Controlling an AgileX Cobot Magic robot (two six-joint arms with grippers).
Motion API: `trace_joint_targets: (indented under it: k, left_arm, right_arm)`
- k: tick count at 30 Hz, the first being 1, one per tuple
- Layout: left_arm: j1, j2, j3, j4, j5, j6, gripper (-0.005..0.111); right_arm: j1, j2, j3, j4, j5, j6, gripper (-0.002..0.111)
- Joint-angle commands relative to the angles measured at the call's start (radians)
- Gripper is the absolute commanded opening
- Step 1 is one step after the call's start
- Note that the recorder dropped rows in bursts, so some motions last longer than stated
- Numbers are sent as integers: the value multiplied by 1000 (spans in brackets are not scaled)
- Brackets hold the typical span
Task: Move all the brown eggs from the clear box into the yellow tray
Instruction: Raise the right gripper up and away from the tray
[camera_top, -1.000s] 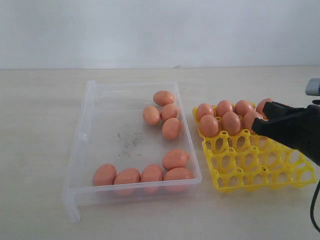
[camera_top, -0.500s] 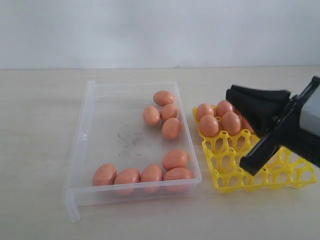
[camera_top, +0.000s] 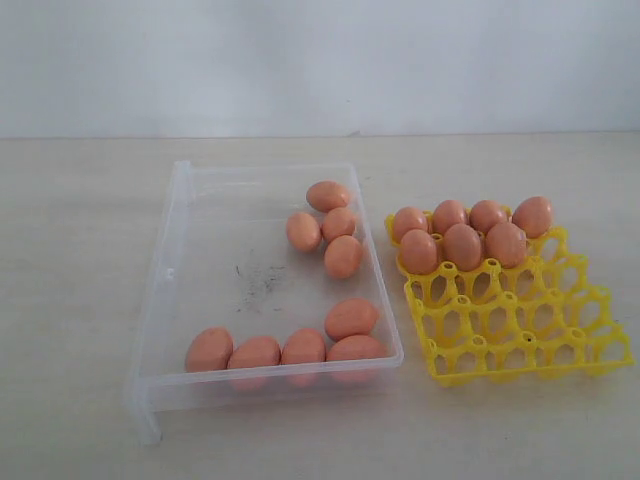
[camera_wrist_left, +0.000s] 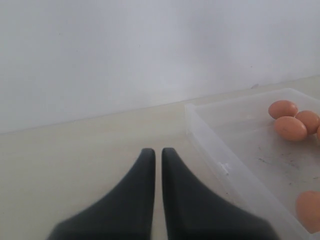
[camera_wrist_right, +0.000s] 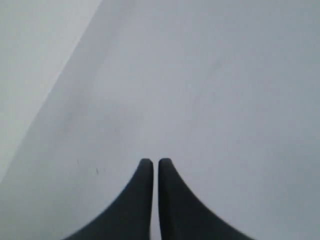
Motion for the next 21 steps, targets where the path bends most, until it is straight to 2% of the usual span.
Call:
trace_joint_targets:
  k: [1,5,7,9,11,13,15,21]
  left_arm:
    - [-6,-1,4,-2,-3,-5,4]
    - [-6,-1,4,-2,-3,-5,4]
    - [-6,-1,4,-2,-3,-5,4]
    - [-6,-1,4,-2,-3,-5,4]
    - [-6,-1,4,-2,-3,-5,4]
    - [-6,-1,4,-2,-3,-5,4]
    - [-6,-1,4,-2,-3,-5,4]
    - [-6,-1,4,-2,-3,-5,4]
  right_arm:
    - [2,-129,-55,-6,-12,243,1]
    - [2,-143,-173,-123,14,395,1]
    - [2,-120,-283,-270,201,538,1]
    - [2,-67,-395,-460,402,847,1]
    - [2,29,-516,-781,521,1257,1]
    - [2,138,-612,-1093,487,1581,1]
    - [11,277,-702,-1279,374,1764,1]
    - [81,683,-810,-1314,232,1815,1]
